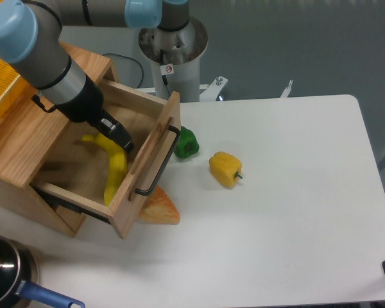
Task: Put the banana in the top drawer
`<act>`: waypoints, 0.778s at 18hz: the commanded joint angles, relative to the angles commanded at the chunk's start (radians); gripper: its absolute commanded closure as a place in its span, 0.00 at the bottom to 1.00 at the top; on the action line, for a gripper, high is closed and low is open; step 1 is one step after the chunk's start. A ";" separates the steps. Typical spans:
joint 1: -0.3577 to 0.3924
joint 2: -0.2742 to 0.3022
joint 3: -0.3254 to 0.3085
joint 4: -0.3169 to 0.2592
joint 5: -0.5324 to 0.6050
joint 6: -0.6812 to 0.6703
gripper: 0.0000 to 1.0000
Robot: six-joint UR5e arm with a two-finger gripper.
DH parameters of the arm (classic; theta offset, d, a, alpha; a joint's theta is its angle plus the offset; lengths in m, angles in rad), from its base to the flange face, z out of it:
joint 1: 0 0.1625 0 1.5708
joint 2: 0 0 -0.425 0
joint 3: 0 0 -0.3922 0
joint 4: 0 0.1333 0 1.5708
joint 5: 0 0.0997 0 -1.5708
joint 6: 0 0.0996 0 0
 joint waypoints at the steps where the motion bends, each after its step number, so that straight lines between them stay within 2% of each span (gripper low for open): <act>1: 0.002 0.000 0.002 0.000 -0.006 0.009 0.01; 4: 0.024 0.015 0.002 0.000 -0.017 0.011 0.00; 6: 0.060 0.041 0.002 0.000 -0.070 0.012 0.00; 10: 0.185 0.098 -0.002 -0.002 -0.201 0.129 0.00; 14: 0.265 0.140 -0.038 -0.014 -0.216 0.170 0.00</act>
